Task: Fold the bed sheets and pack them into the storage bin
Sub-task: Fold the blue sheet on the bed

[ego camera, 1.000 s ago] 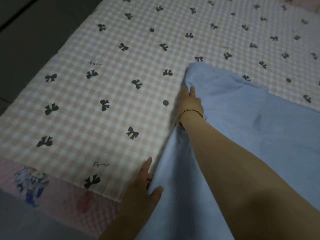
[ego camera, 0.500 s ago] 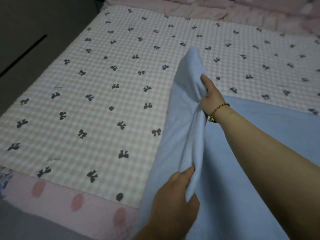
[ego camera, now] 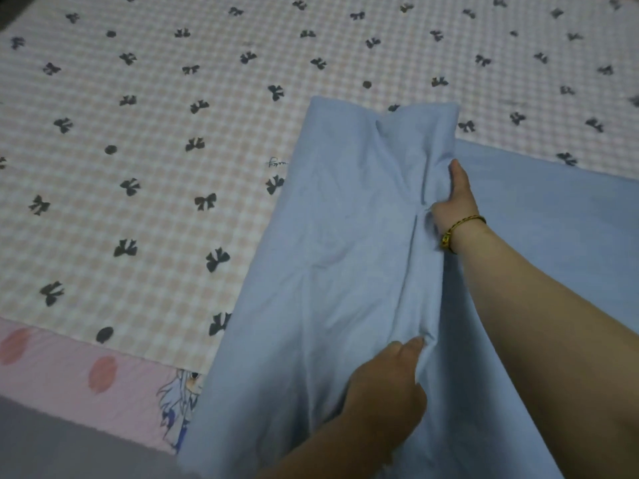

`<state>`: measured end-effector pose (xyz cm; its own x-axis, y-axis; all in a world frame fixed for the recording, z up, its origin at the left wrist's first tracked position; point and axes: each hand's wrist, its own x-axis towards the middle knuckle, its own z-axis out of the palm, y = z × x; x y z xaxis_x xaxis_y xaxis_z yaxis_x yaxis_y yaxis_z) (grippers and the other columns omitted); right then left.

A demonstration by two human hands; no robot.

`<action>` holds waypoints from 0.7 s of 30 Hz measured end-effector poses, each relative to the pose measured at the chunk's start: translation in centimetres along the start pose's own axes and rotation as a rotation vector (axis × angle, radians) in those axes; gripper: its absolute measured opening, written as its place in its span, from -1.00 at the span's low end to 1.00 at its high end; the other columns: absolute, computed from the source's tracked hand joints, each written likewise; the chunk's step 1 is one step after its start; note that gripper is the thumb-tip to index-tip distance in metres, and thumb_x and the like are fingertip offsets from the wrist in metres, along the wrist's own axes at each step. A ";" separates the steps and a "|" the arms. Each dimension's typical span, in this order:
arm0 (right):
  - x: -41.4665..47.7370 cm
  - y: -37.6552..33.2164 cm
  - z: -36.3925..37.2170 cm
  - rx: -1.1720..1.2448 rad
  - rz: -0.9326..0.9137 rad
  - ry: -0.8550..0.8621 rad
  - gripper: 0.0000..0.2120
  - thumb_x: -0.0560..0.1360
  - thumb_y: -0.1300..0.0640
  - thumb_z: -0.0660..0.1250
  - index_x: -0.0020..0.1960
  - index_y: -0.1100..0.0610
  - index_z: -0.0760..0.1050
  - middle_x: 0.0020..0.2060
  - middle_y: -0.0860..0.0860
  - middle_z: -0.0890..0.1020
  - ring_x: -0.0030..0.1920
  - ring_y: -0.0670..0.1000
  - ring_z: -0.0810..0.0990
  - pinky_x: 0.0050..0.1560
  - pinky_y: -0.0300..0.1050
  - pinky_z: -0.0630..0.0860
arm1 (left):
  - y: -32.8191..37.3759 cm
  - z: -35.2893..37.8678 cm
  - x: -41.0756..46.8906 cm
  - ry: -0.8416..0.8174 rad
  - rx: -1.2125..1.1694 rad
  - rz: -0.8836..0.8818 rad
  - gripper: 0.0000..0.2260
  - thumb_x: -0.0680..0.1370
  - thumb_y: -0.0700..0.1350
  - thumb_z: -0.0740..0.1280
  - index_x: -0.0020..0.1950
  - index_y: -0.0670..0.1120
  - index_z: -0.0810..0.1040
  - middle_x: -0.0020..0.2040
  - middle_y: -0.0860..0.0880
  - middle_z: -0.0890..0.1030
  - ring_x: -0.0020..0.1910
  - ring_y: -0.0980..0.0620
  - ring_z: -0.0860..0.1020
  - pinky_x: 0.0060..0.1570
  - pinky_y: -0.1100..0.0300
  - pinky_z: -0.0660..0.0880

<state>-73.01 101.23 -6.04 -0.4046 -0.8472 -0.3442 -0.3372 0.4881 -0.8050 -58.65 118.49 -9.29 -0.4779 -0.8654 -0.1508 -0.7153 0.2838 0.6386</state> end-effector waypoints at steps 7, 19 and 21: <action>-1.0 1.9 -0.3 0.060 0.112 0.024 -0.27 0.53 0.26 0.24 0.51 0.09 -0.15 0.46 0.06 0.18 0.39 0.05 0.29 0.28 -0.23 0.26 | -2.3 1.0 -1.6 0.063 0.209 0.253 -0.60 0.38 0.14 0.12 0.12 0.04 0.50 -0.03 0.02 0.66 -0.04 0.09 0.59 0.05 0.24 0.38; -4.9 3.9 2.2 -0.922 0.120 0.088 -0.31 0.53 0.30 0.10 0.52 0.08 -0.19 0.51 0.12 -0.15 0.50 0.13 -0.18 0.44 0.09 -0.31 | -10.4 -3.9 -2.3 0.044 0.468 -0.174 -0.45 0.59 0.22 -0.24 0.33 -0.06 0.29 0.27 -0.19 0.52 0.29 -0.09 0.28 0.40 0.07 -0.14; -5.6 2.5 4.7 -0.885 -0.015 0.116 -0.35 0.54 0.23 0.12 0.52 0.09 -0.15 0.50 0.16 -0.18 0.50 0.15 -0.20 0.44 0.09 -0.32 | -11.0 -4.8 -2.7 0.161 0.479 -0.192 -0.47 0.60 0.19 -0.22 0.34 -0.08 0.29 0.28 -0.22 0.49 0.31 -0.11 0.26 0.38 0.07 -0.11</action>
<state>-67.57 106.24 -8.41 -0.4620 -0.8519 -0.2468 -0.8567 0.5006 -0.1243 -46.99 115.74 -12.28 -0.2583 -0.9619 -0.0898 -0.9525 0.2380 0.1898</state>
